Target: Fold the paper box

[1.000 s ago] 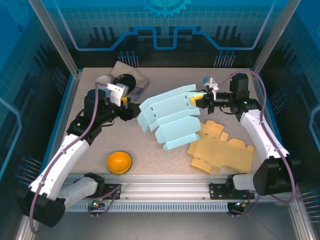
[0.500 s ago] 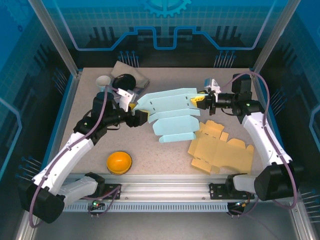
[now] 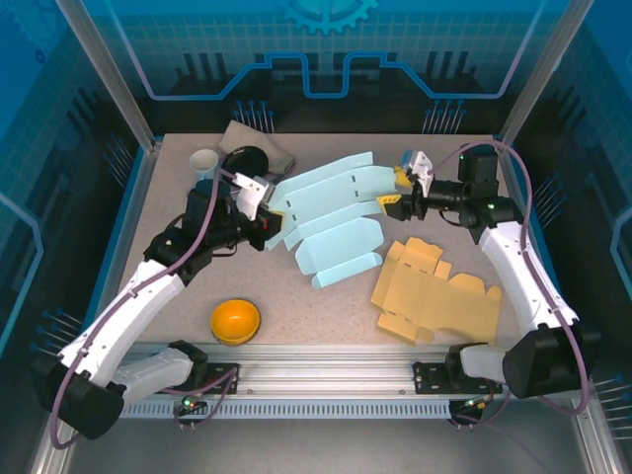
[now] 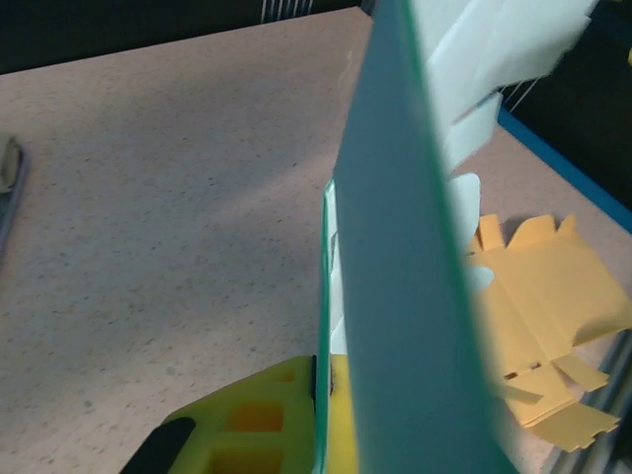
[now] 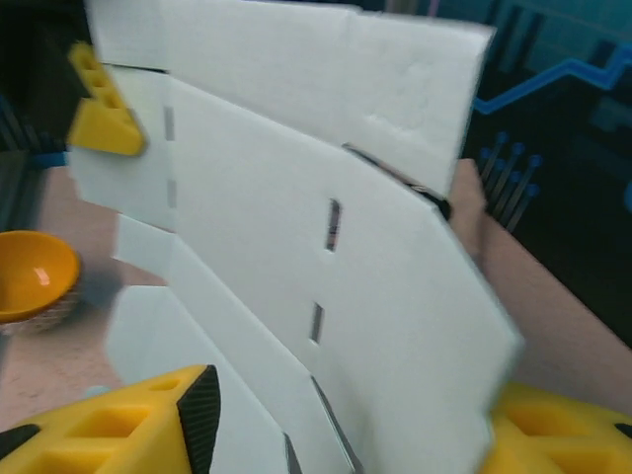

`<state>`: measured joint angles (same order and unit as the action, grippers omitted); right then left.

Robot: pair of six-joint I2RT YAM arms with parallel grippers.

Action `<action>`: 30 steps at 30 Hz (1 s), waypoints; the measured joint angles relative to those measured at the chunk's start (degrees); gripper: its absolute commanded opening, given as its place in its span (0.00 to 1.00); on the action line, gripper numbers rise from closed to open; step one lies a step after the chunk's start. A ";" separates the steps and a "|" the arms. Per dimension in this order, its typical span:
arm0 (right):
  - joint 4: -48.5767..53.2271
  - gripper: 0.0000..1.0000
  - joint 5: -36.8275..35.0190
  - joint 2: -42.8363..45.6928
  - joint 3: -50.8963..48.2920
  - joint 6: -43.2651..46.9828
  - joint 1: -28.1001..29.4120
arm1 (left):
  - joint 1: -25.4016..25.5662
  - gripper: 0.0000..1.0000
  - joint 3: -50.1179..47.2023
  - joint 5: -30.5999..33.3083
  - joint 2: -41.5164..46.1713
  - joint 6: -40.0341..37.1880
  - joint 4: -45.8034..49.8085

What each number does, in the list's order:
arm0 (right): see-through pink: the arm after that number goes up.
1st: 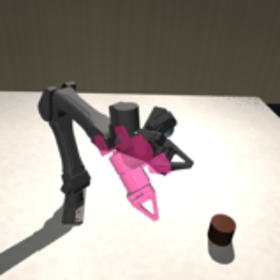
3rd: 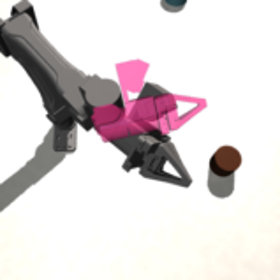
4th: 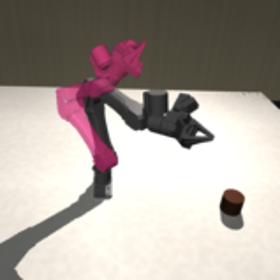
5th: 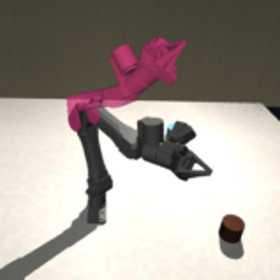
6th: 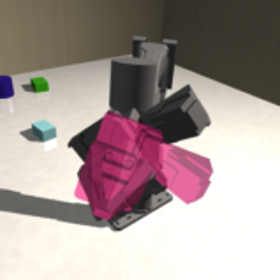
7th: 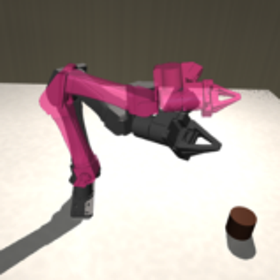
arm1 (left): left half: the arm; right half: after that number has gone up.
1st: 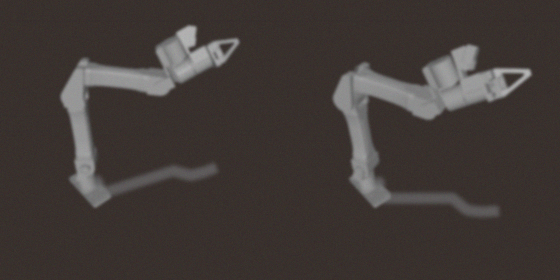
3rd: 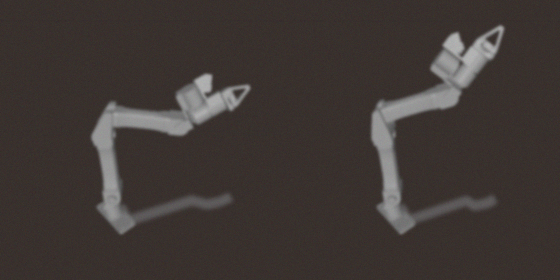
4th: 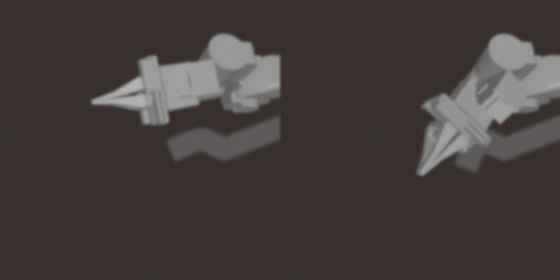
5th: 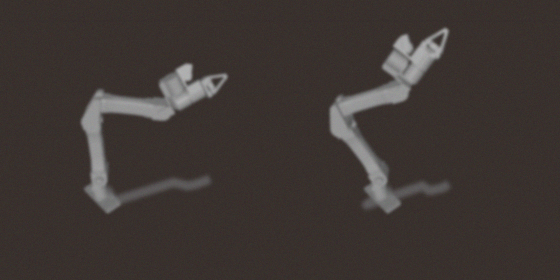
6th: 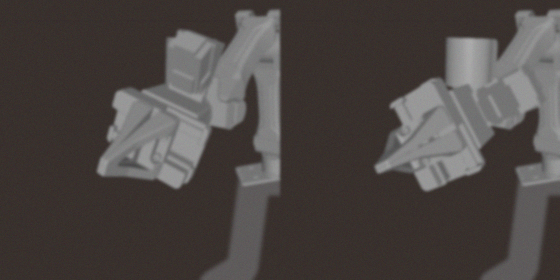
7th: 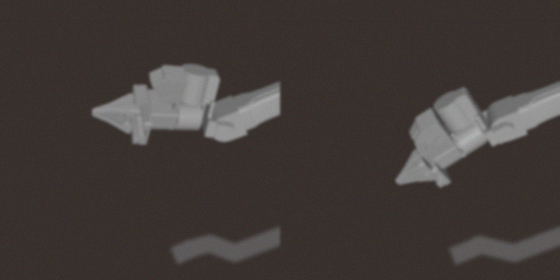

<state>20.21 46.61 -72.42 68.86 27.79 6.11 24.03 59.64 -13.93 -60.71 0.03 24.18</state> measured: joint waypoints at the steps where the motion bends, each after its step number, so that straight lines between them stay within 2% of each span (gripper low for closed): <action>1: 0.42 0.60 -1.68 -0.07 1.57 0.63 0.04 | 0.22 0.00 0.83 0.83 -0.02 -0.46 1.31; 4: 1.92 0.63 -7.37 -0.13 8.15 7.52 2.49 | 1.40 0.00 4.59 4.35 -0.68 -3.32 6.45; 8: 3.93 0.62 -14.69 -0.76 13.90 21.09 12.63 | 3.32 0.00 8.55 9.94 -1.57 -7.06 11.78; 11: 6.84 0.61 -18.69 -4.13 18.71 26.91 18.58 | 4.59 0.00 9.46 13.38 -1.64 -8.98 14.10; 13: 7.41 0.58 -20.90 -6.67 20.98 27.26 20.39 | 5.16 0.00 9.55 15.30 -1.70 -9.62 15.06; 19: 8.68 0.57 -26.91 -11.96 25.33 15.50 22.25 | 5.99 0.00 9.53 19.76 -1.81 -11.15 16.06; 30: 16.04 0.56 -28.55 -11.61 22.21 24.13 25.40 | 6.21 0.00 7.65 20.57 -1.79 -14.16 16.04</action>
<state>36.25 18.06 -84.03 91.07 51.92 31.51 30.24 67.29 6.63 -62.50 -14.13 40.23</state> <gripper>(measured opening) 0.565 0.068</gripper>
